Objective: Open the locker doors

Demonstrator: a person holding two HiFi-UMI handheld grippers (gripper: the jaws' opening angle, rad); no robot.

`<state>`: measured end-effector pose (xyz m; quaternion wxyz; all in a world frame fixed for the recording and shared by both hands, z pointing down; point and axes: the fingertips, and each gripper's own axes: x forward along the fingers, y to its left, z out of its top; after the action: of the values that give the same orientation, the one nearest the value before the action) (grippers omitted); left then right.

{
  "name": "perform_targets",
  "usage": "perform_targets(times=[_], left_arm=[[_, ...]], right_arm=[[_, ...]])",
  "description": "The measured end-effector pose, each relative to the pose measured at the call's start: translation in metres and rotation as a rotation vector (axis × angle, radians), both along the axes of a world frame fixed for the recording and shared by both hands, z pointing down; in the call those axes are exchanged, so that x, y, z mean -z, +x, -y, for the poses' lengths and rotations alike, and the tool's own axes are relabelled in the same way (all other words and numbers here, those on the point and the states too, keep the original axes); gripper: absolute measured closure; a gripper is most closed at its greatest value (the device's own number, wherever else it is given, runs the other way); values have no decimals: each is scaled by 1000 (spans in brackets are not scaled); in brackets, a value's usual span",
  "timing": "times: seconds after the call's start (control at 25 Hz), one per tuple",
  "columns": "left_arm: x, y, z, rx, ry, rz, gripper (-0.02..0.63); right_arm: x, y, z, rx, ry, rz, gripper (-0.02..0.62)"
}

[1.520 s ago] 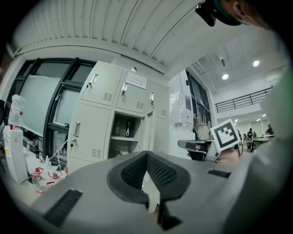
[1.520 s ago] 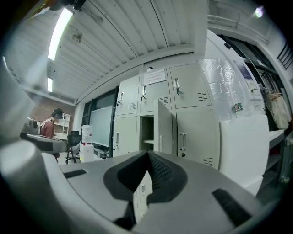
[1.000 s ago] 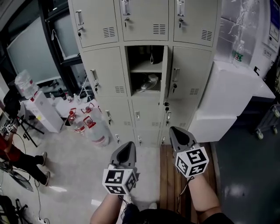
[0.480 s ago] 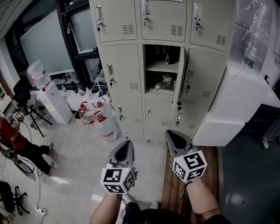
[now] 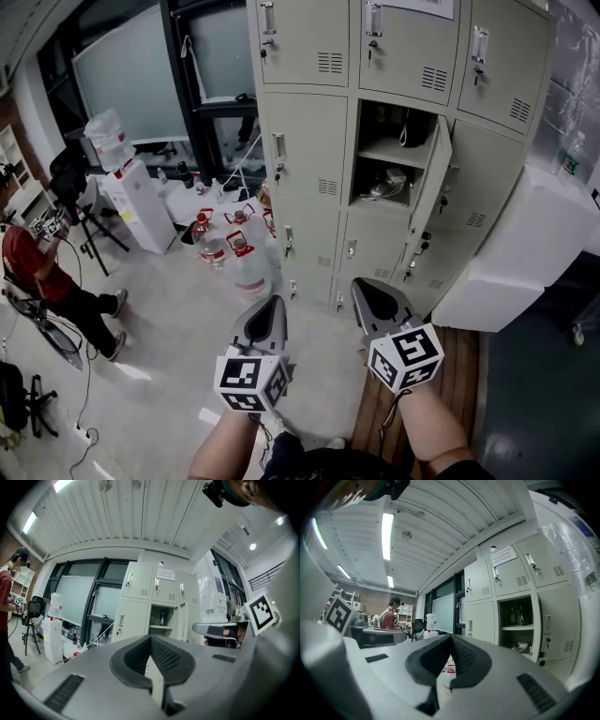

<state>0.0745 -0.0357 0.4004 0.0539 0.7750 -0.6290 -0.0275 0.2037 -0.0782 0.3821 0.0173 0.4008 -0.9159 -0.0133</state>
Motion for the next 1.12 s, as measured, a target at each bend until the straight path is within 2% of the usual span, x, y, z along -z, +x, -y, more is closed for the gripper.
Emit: perform_targets(times=[0.4, 0.64, 1.12], left_arm=[[4, -75, 42, 9, -7, 10, 605], [3, -119, 77, -1, -10, 20, 604], [-9, -189, 127, -80, -32, 43, 604]], right_arm=[[-2, -85, 45, 38, -28, 14, 595], [-10, -134, 83, 28, -39, 24, 594], [-17, -221, 145, -20, -39, 35, 594]])
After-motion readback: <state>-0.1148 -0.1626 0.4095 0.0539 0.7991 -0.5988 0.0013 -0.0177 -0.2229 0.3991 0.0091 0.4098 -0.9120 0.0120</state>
